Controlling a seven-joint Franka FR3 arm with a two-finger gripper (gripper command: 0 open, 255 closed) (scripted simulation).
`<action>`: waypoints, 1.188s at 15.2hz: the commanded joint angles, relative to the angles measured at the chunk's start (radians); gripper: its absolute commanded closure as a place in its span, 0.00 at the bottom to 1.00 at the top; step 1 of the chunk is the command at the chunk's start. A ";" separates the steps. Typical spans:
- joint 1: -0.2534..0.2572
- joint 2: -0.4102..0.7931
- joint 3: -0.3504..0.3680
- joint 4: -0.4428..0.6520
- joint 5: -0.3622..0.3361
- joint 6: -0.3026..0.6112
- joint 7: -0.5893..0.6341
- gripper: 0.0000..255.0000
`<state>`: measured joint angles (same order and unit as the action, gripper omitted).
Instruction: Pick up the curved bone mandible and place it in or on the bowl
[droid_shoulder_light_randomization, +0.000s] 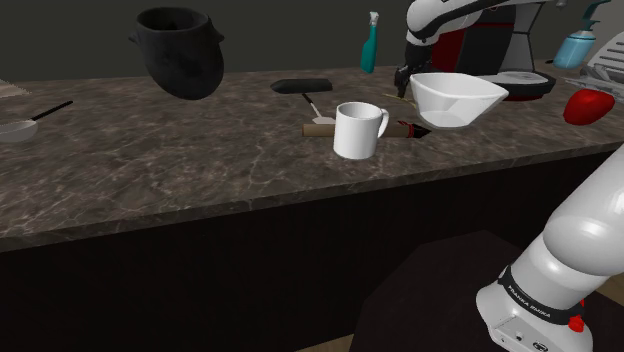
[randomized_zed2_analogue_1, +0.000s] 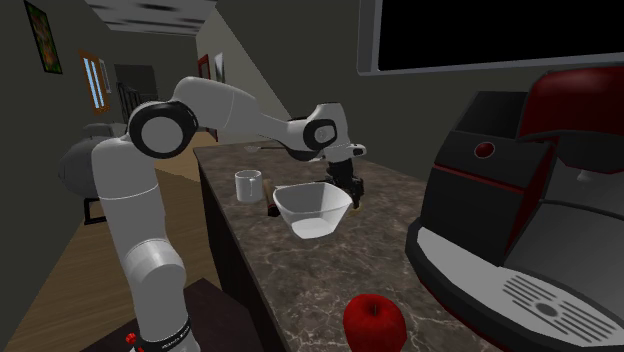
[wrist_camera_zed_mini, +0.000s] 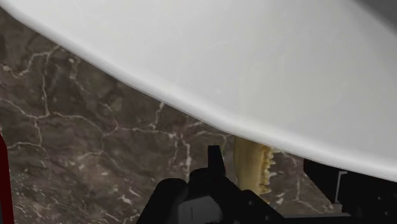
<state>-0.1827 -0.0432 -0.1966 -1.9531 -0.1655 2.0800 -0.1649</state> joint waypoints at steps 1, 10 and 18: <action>0.000 0.000 0.000 0.000 0.000 0.000 0.000 1.00; 0.000 0.000 0.000 0.000 0.000 0.000 0.000 0.00; -0.076 0.331 -0.034 0.445 0.289 -0.390 -0.154 0.00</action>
<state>-0.2586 0.2868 -0.2318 -1.5001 0.1211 1.6827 -0.3184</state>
